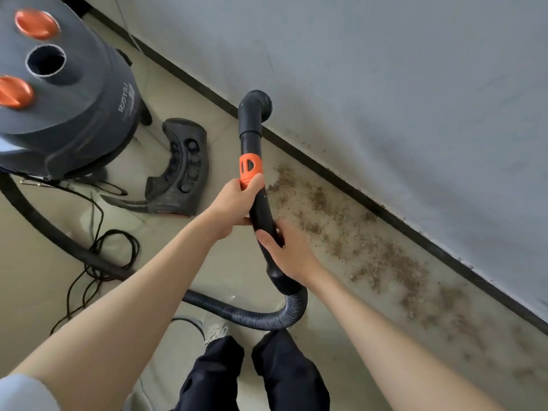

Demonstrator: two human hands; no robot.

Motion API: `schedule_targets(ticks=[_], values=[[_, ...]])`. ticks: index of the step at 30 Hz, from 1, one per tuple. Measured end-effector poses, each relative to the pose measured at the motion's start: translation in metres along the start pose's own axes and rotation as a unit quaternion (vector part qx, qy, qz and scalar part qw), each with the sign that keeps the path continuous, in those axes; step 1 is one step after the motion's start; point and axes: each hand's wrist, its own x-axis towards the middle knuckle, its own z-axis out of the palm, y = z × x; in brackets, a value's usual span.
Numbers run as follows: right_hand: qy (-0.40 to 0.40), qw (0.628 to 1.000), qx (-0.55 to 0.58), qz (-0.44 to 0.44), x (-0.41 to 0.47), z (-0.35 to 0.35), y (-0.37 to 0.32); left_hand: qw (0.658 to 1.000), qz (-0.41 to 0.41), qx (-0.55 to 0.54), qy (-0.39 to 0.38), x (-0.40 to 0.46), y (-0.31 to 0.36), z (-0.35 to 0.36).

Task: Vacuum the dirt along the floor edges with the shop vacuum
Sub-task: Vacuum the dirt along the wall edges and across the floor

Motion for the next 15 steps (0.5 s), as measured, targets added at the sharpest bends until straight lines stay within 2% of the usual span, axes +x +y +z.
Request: schedule_targets(ticks=[6,10,15], values=[[-0.020,0.993,-0.114,0.007,0.069,0.064,0.088,0.991,-0.053,-0.124,0.011,0.098,-0.105,-0.013],[-0.059,0.972,-0.227,-0.031,0.122,0.099,0.145,0.978,-0.076,-0.195,0.027,0.159,-0.178,-0.021],[-0.103,0.949,-0.298,-0.028,0.167,0.128,0.221,0.968,-0.107,-0.227,0.030,0.214,-0.259,0.000]])
